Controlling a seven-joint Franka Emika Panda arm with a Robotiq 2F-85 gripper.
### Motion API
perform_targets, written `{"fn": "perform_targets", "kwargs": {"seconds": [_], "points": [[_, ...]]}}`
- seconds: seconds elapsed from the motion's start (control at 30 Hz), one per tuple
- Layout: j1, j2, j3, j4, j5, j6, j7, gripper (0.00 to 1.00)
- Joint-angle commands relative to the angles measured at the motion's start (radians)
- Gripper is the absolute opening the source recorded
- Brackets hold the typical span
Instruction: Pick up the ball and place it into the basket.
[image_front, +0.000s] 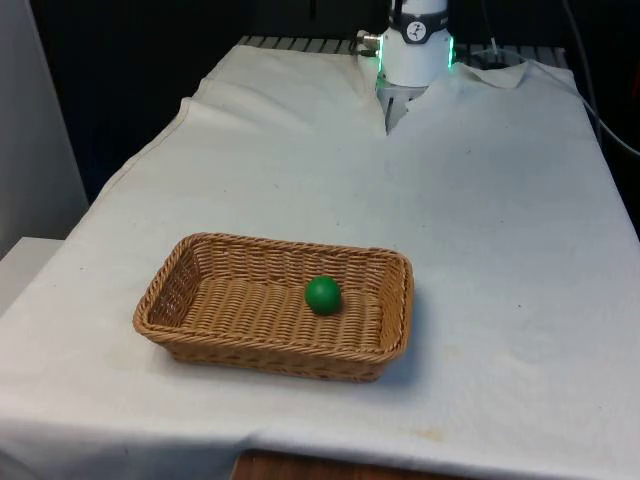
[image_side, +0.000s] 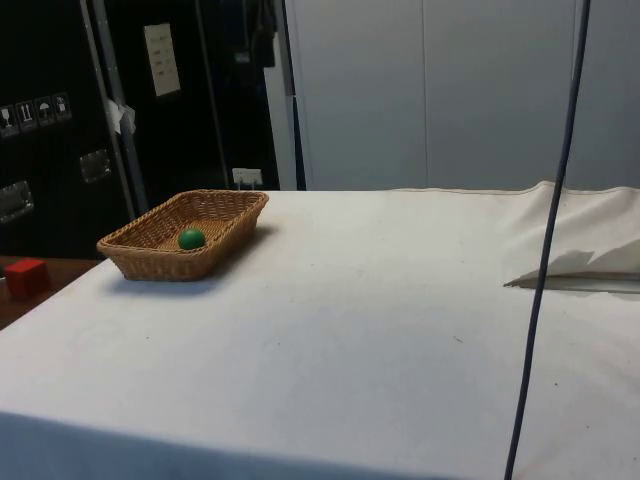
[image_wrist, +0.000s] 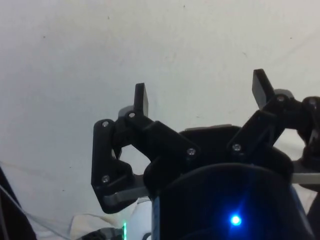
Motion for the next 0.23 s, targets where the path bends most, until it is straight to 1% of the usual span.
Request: {"fn": "perform_targets", "kwargs": {"seconds": [0.0,0.17,0.2], "points": [[0.003,-0.010,-0.002,-0.005,-0.022,-0.002,0.020,1.00],[0.003,-0.014,-0.001,-0.009,-0.027,0.002,0.044,1.00],[0.000,-0.008,0.000,-0.003,-0.014,-0.004,0.031,1.00]]}}
